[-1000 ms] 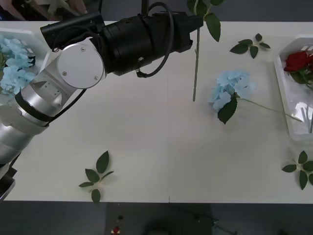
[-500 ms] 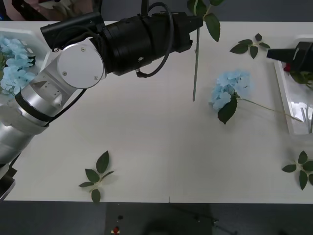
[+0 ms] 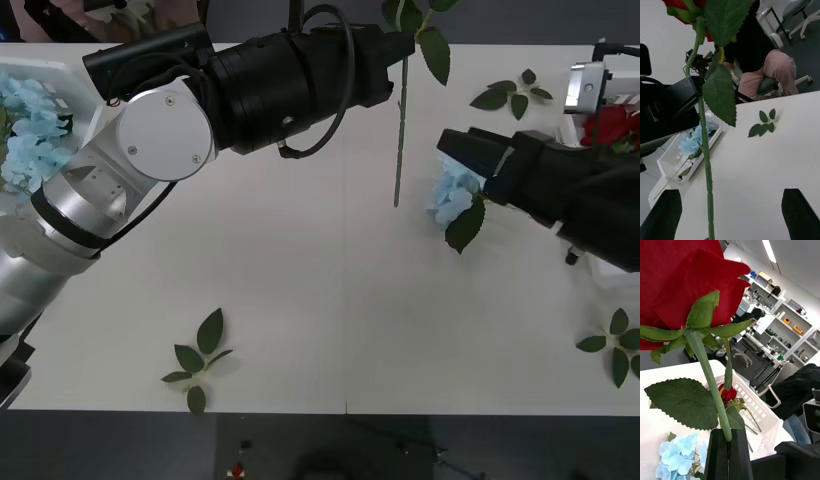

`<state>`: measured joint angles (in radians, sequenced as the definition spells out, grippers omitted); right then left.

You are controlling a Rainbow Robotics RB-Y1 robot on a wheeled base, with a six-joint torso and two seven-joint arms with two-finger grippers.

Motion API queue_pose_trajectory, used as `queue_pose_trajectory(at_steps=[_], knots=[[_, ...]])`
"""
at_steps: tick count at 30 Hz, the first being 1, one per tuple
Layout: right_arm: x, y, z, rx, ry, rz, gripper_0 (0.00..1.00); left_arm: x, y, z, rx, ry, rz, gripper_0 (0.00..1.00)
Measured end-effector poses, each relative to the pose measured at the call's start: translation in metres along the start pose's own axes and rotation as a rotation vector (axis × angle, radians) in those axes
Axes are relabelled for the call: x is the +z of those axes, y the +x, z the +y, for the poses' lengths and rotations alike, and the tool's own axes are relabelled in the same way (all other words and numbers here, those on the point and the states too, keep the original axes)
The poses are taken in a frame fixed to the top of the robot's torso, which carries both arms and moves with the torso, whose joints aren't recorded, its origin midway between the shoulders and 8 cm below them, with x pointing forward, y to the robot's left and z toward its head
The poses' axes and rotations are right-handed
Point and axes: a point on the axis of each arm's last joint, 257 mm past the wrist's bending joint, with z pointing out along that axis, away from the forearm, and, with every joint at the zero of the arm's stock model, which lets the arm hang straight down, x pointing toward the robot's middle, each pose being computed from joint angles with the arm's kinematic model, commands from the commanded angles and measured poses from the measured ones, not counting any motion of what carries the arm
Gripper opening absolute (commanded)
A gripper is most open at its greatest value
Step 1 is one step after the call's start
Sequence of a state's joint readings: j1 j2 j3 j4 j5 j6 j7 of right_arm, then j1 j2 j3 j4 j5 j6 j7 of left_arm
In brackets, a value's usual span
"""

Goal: Put the red flowers into the right box and the blue flowers into the left box

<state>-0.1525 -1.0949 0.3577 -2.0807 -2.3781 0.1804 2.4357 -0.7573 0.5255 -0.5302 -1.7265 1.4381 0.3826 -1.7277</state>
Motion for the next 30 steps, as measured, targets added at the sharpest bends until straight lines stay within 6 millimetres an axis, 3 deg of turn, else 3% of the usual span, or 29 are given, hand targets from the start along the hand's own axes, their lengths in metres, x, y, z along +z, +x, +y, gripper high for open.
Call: queue_pose_trajectory(at_steps=[11,14,15,16,17,20,27,28,29,30], knots=[[0.052,0.027,0.022,-0.065,-0.082,-0.018,0.74,0.0,0.0,0.0,0.0,0.0,0.0,0.0],[0.071,0.037,0.025,-0.075,-0.095,-0.013,0.58,0.0,0.0,0.0,0.0,0.0,0.0,0.0],[0.077,0.04,0.027,-0.083,-0.103,-0.01,0.46,0.0,0.0,0.0,0.0,0.0,0.0,0.0],[0.083,0.043,0.03,-0.091,-0.116,-0.006,0.4,0.0,0.0,0.0,0.0,0.0,0.0,0.0],[0.089,0.046,0.033,-0.095,-0.128,-0.001,0.26,0.0,0.0,0.0,0.0,0.0,0.0,0.0],[0.106,0.045,0.037,-0.076,-0.146,-0.015,0.0,0.0,0.0,0.0,0.0,0.0,0.0,0.0],[0.123,0.041,0.038,-0.047,-0.149,-0.037,0.0,0.0,0.0,0.0,0.0,0.0,0.0,0.0],[0.123,0.041,0.038,-0.046,-0.148,-0.037,0.0,0.0,0.0,0.0,0.0,0.0,0.0,0.68],[0.123,0.041,0.038,-0.047,-0.147,-0.037,0.0,0.0,0.0,0.0,0.0,0.0,0.0,1.0],[0.122,0.04,0.037,-0.047,-0.147,-0.038,0.0,0.0,0.0,0.0,0.0,0.0,0.0,1.0]])
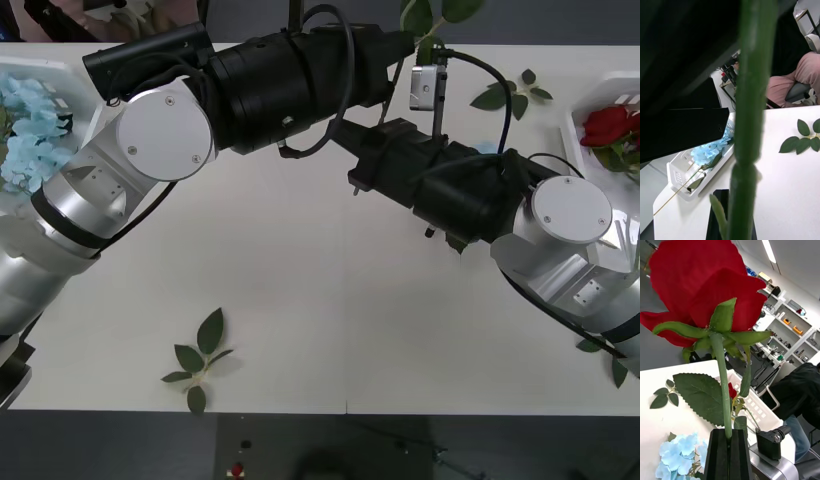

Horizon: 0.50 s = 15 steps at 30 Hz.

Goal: Put the red flowers into the right box and the blue flowers into the left box

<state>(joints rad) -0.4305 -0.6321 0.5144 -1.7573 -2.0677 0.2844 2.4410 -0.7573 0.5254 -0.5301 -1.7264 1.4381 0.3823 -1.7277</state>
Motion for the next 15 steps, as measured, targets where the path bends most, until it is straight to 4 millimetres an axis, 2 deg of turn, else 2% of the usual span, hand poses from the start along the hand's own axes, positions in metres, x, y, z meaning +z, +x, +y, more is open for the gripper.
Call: queue_pose_trajectory(at_steps=[15], knots=[[-0.0078,0.0,-0.0079,-0.014,0.01,0.021,0.0,0.0,0.0,0.0,0.0,0.0,0.0,1.0]])
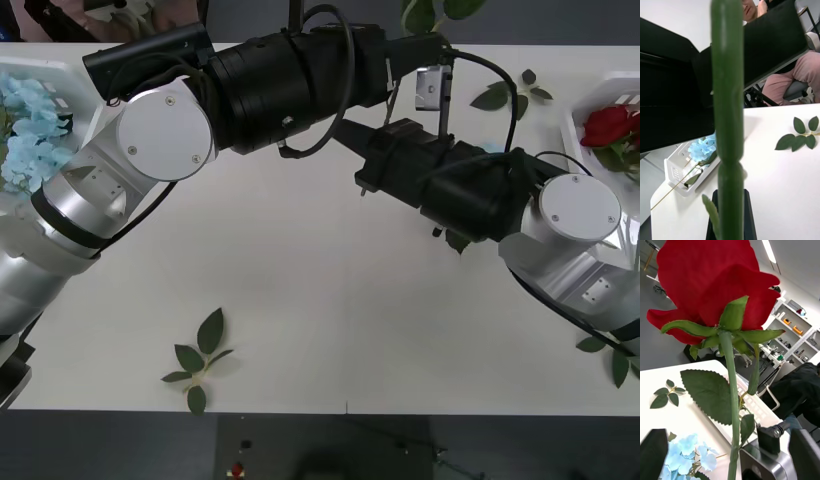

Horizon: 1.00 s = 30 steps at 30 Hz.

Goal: Put the red flowers into the right box and the blue flowers into the left box

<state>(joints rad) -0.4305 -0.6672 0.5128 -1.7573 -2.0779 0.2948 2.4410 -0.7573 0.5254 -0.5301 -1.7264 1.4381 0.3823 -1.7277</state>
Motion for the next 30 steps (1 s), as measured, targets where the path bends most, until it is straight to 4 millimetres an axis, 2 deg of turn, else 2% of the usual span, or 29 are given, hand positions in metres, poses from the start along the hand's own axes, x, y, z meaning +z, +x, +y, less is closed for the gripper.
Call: queue_pose_trajectory(at_steps=[3,7,9,13,16,18,21,24,26,30], knots=[[-0.014,-0.001,-0.018,-0.013,0.034,0.026,0.0,0.0,0.0,0.0,0.0,0.0,0.0,1.0],[-0.057,0.007,-0.08,-0.046,0.143,0.136,0.0,0.0,0.0,0.0,0.0,0.0,0.0,1.0],[-0.089,0.008,-0.113,-0.019,0.198,0.208,0.0,0.0,0.0,0.0,0.0,0.0,0.0,1.0],[-0.166,-0.011,-0.182,0.024,0.368,0.328,0.0,-0.001,0.003,0.003,-0.005,-0.006,0.003,1.0],[-0.24,-0.023,-0.23,0.016,0.5,0.458,0.0,-0.013,-0.001,0.005,-0.07,0.004,-0.003,1.0],[-0.287,-0.033,-0.256,0.003,0.589,0.528,0.0,-0.027,-0.001,0.002,-0.115,0.021,0.022,1.0],[-0.363,-0.045,-0.289,-0.021,0.733,0.647,0.0,-0.063,0.015,-0.002,-0.086,0.024,0.149,1.0],[-0.42,-0.06,-0.313,-0.061,0.863,0.701,0.0,-0.103,0.029,0.001,-0.011,-0.005,0.273,1.0],[-0.451,-0.063,-0.325,-0.101,0.935,0.749,0.0,-0.124,0.036,0.0,-0.021,-0.021,0.311,1.0],[-0.484,-0.068,-0.341,-0.106,1.038,0.756,0.0,-0.158,0.063,0.001,-0.027,-0.054,0.372,1.0]])
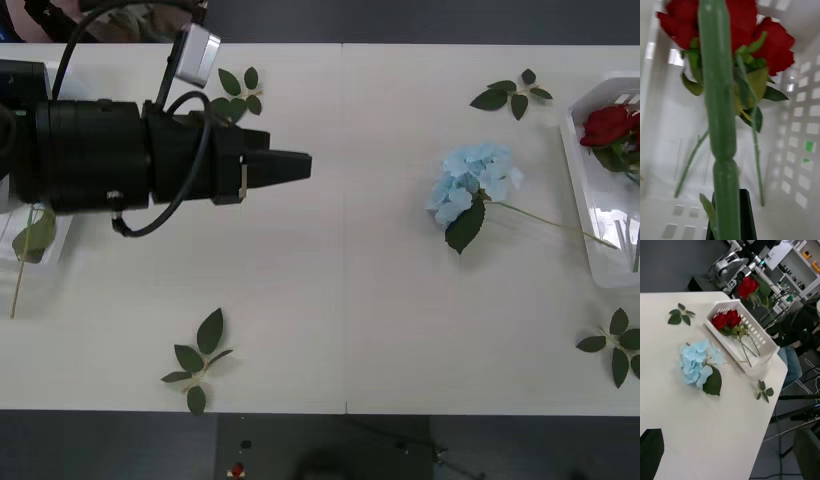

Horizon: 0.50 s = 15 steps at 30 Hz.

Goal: Put the red flowers into the right box and the blue flowers into the left box

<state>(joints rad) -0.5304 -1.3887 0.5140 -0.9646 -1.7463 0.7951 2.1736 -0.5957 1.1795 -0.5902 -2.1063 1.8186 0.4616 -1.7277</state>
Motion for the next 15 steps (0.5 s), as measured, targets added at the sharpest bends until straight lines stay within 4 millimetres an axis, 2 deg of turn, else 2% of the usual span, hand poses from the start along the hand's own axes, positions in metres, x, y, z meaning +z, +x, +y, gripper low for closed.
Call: queue_pose_trajectory(at_steps=[2,5,7,8,10,12,15], knots=[[0.004,0.008,-0.018,0.038,0.063,0.012,0.0,-0.006,0.018,0.005,-0.002,-0.018,0.03,1.0],[0.014,0.022,-0.027,0.11,0.099,0.028,0.0,-0.01,0.047,0.016,0.037,-0.05,0.122,1.0],[0.022,0.028,-0.029,0.106,0.118,0.031,0.0,-0.012,0.052,0.024,0.074,-0.073,0.142,1.0],[0.026,0.029,-0.029,0.1,0.126,0.026,0.04,-0.012,0.052,0.026,0.085,-0.079,0.143,1.0],[0.033,0.029,-0.029,0.088,0.143,0.011,0.35,-0.012,0.052,0.031,0.115,-0.097,0.146,1.0],[0.04,0.03,-0.028,0.082,0.15,0.005,0.51,-0.013,0.052,0.04,0.16,-0.123,0.151,1.0],[0.043,0.032,-0.027,0.085,0.152,0.004,0.67,-0.015,0.053,0.053,0.217,-0.161,0.162,1.0]])
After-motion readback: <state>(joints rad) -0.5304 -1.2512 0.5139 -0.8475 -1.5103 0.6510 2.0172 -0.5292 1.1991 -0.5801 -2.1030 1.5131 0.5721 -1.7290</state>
